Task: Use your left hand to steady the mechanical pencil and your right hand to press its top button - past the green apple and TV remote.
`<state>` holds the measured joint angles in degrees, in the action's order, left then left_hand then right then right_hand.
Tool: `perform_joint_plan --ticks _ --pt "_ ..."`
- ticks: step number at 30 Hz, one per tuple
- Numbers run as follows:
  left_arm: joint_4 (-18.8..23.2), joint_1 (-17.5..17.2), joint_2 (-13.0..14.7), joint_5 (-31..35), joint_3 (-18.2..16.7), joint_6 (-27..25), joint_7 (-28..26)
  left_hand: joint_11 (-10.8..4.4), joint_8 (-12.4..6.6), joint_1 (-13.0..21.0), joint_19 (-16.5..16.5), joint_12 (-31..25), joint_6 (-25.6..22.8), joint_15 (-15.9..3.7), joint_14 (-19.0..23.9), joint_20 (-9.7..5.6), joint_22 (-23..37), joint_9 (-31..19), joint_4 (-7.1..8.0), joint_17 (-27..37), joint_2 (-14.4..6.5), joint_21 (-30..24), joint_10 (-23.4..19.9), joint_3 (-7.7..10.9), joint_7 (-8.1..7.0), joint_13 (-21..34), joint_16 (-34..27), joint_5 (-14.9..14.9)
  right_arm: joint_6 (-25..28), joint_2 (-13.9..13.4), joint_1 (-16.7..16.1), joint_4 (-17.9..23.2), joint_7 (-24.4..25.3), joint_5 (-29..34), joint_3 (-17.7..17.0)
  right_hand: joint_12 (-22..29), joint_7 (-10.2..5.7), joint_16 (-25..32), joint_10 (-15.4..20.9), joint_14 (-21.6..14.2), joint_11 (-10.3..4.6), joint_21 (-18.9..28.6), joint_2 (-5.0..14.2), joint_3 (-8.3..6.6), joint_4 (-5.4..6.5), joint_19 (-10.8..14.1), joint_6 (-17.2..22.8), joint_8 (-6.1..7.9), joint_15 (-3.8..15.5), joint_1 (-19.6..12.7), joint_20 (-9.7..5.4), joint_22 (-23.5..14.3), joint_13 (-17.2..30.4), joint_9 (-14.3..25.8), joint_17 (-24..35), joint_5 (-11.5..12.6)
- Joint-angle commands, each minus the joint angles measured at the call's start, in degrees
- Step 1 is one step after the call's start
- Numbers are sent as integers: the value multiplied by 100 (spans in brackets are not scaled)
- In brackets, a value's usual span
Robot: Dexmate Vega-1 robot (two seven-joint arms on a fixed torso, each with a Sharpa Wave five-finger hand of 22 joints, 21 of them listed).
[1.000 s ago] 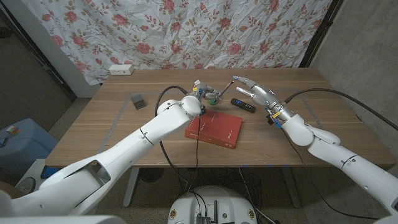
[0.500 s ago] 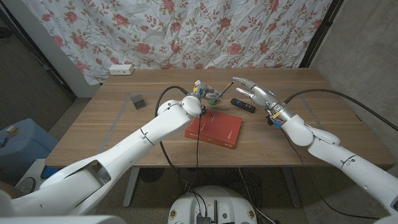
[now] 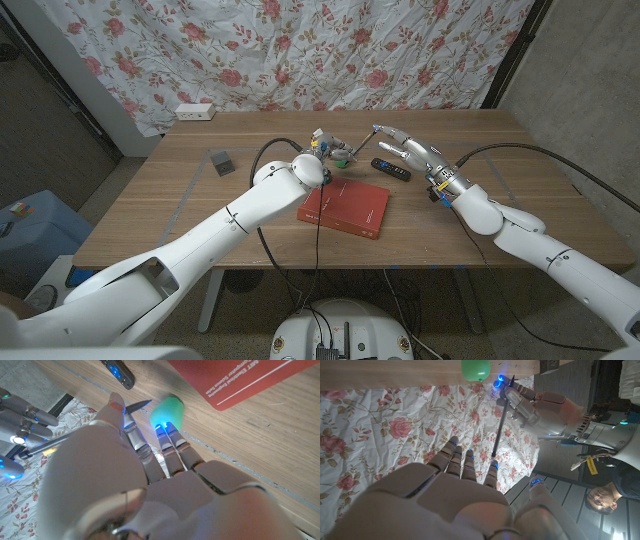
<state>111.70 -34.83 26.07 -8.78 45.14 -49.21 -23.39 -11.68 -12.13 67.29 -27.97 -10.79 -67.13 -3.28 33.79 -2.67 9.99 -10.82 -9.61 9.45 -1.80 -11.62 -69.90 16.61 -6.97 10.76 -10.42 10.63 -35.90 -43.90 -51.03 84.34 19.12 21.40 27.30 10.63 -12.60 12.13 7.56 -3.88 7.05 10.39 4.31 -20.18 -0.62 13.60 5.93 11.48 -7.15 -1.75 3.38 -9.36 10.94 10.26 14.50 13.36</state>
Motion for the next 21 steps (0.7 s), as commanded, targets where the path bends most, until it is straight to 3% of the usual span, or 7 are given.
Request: perform_joint_plan --ticks 1,21 --pt "0 -25 7 25 3 49 3 -126 18 2 -39 -39 -27 -921 43 -488 12 -12 6 17 -73 -20 -162 -24 38 15 17 31 -27 15 -6 -9 -56 -57 18 40 -4 9 -30 38 7 23 74 -3 22 20 59 15 10 13 -21 -15 1 19 32 26" --pt "31 -44 41 88 15 109 25 -129 17 11 -37 -34 -35 -920 44 -492 12 -12 6 17 -74 -17 -159 -43 26 14 18 30 -154 130 -52 -118 -58 -250 5 46 -4 17 -42 35 -51 24 78 -1 43 19 99 0 66 21 -64 -15 1 12 33 33"
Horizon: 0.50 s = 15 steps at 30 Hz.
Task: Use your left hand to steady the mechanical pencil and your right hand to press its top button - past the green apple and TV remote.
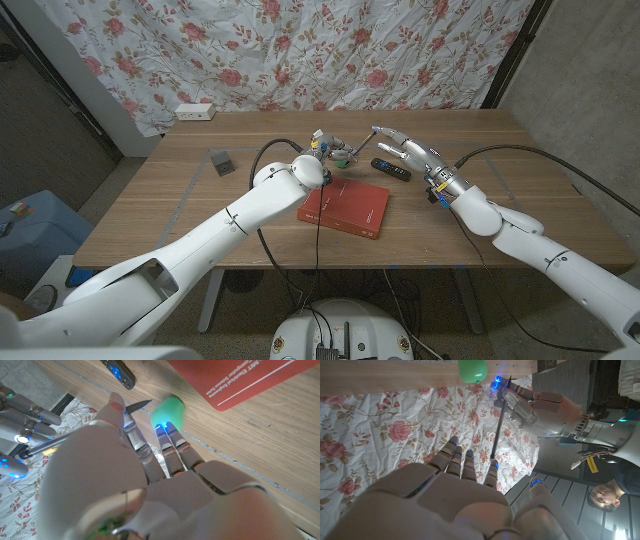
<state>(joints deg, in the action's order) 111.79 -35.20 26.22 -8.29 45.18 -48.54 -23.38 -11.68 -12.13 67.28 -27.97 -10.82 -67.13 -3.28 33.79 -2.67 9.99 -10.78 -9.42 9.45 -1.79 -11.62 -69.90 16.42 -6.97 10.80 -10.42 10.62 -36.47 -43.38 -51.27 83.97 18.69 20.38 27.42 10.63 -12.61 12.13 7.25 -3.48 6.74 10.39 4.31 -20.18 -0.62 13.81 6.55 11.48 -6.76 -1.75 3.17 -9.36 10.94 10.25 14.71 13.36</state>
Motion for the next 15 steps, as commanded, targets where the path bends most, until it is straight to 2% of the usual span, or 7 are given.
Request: perform_joint_plan --ticks 1,15 --pt "23 -8 30 40 10 50 30 -128 18 12 -38 -31 -34 -920 44 -491 12 -15 -13 17 -75 -18 -159 -24 24 10 18 31 -118 93 -27 -105 -16 -177 -6 47 -4 17 -9 -5 -22 24 78 -1 44 -2 38 -1 27 20 -43 -15 1 12 12 34" --pt "11 -25 3 46 1 36 30 -127 19 16 -36 -32 -36 -920 47 -493 12 -15 -10 18 -79 -16 -165 -39 37 10 17 31 -201 191 -16 -256 -54 -298 -5 52 -3 18 -7 -10 -33 29 80 -8 45 12 63 -6 41 10 -56 -14 1 10 7 39"
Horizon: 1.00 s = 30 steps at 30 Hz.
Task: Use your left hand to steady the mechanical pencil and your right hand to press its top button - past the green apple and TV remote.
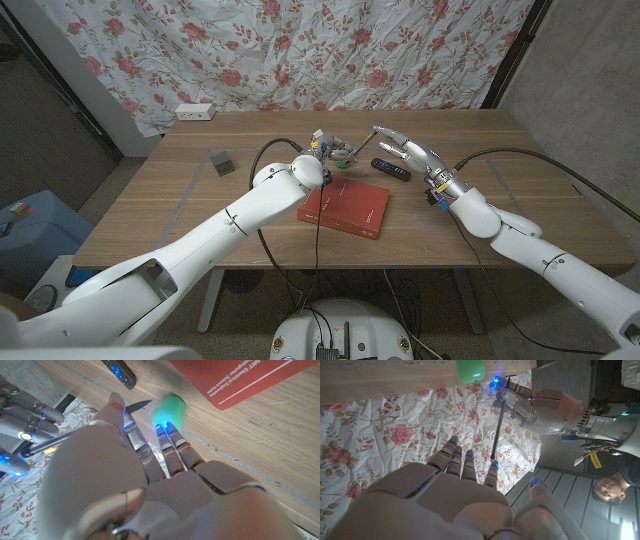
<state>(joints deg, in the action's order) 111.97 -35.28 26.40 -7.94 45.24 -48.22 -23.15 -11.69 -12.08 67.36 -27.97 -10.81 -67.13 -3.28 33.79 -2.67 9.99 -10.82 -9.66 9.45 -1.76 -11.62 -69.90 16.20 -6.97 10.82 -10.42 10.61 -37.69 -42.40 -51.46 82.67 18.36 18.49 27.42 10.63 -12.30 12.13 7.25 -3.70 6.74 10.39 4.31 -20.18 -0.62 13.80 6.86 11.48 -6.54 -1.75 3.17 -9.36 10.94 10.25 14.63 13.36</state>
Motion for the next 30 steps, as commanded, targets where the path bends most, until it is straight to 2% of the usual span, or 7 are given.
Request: perform_joint_plan --ticks 1,30 --pt "-7 -18 -8 12 -3 19 14 -127 13 9 -37 -32 -38 -920 46 -495 12 -12 13 18 -82 -16 -164 -17 39 9 18 31 -82 96 5 -131 -14 -101 -7 54 -34 19 -5 10 -32 29 80 -9 46 14 34 -7 28 10 -59 -14 2 10 14 40" --pt "44 -65 -31 21 -4 -48 -33 -127 17 24 -35 -31 -38 -923 46 -497 12 -12 12 18 -87 -13 -172 -40 37 8 19 33 -184 108 -95 -75 214 -91 -233 67 -35 30 16 -27 -39 35 77 -26 41 43 54 -31 33 -16 -53 -14 2 5 2 50"
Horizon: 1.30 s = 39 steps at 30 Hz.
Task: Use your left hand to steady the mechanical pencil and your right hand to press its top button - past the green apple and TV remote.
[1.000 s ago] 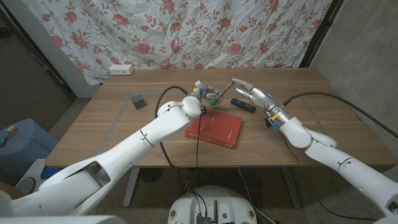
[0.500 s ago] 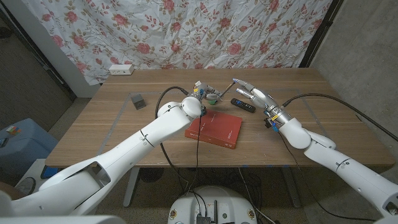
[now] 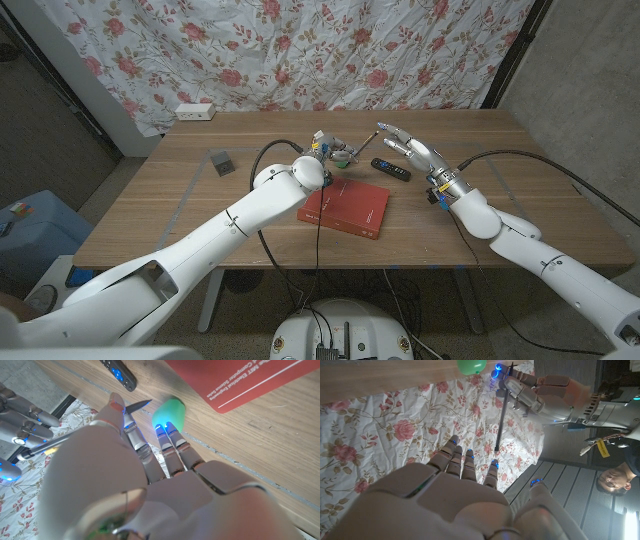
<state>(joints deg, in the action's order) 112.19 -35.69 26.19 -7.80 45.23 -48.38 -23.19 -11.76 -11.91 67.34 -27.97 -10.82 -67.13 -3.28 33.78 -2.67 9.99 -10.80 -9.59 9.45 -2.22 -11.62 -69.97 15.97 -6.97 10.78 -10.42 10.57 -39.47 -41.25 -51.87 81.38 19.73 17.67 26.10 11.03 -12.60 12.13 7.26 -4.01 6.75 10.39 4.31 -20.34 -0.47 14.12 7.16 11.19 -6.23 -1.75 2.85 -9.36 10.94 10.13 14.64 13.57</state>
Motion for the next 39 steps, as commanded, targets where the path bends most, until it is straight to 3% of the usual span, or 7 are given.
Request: perform_joint_plan --ticks 1,39 --pt "22 -31 -12 6 -8 -24 -35 -120 -1 27 -34 -31 -44 -923 47 -495 12 -13 6 18 -43 -13 -165 -18 34 12 18 36 10 -7 -61 65 92 8 -112 28 -4 31 18 1 -41 35 76 -10 25 12 24 -2 1 -16 -23 -14 2 17 0 28" --pt "65 -41 55 39 -4 69 45 -121 2 40 -26 -27 -43 -920 45 -496 12 -15 9 17 -53 -9 -161 -53 31 12 21 38 176 -66 -244 263 72 -15 -184 24 4 30 -2 14 -105 31 67 -14 35 24 154 11 51 -12 -37 -14 2 13 -3 29"
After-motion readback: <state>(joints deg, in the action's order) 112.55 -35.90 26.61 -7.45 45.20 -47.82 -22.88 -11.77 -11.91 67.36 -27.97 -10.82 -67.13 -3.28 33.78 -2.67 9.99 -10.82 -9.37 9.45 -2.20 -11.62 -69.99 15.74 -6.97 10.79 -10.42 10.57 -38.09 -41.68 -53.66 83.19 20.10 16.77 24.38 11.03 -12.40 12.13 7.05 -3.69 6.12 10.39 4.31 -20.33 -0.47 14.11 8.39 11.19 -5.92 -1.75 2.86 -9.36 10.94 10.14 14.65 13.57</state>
